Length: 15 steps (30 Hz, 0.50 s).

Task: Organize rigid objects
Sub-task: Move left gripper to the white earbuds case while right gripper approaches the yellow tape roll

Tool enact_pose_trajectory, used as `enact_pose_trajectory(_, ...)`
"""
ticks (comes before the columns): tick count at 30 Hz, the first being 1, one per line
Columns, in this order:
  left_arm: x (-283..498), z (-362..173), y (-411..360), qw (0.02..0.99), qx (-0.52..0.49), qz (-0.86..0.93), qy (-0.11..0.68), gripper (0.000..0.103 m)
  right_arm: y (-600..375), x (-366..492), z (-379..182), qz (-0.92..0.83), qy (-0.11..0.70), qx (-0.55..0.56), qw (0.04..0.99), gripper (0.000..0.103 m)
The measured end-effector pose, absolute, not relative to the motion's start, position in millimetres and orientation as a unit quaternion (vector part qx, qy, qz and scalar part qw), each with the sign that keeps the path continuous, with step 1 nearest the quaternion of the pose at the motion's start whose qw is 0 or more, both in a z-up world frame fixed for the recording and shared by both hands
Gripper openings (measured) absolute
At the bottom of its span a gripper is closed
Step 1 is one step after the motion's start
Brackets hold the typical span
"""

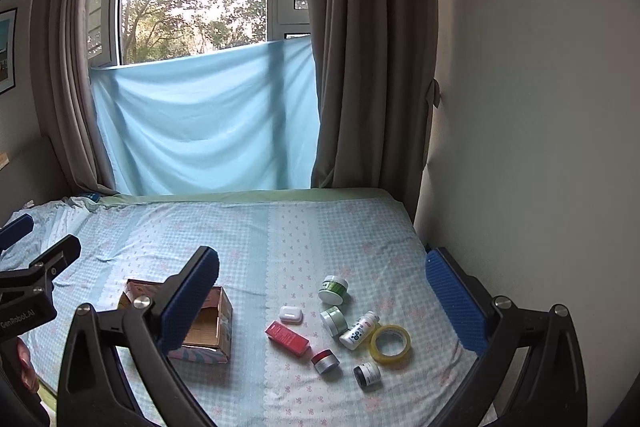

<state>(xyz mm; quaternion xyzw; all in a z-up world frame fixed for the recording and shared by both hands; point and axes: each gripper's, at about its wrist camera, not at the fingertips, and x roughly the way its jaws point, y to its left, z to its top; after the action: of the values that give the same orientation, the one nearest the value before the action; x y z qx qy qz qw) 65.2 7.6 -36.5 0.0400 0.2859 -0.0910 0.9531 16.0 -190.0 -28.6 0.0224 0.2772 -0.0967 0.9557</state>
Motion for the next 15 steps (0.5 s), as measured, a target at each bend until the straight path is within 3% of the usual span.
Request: enact_pose_trajectory(15,194.3,-197.7,-68.7,0.878,0.045,-0.158,0.450,0.103,-275.0,77.1,-166.1,-0.195,0.418,0.110,0.881,0.103)
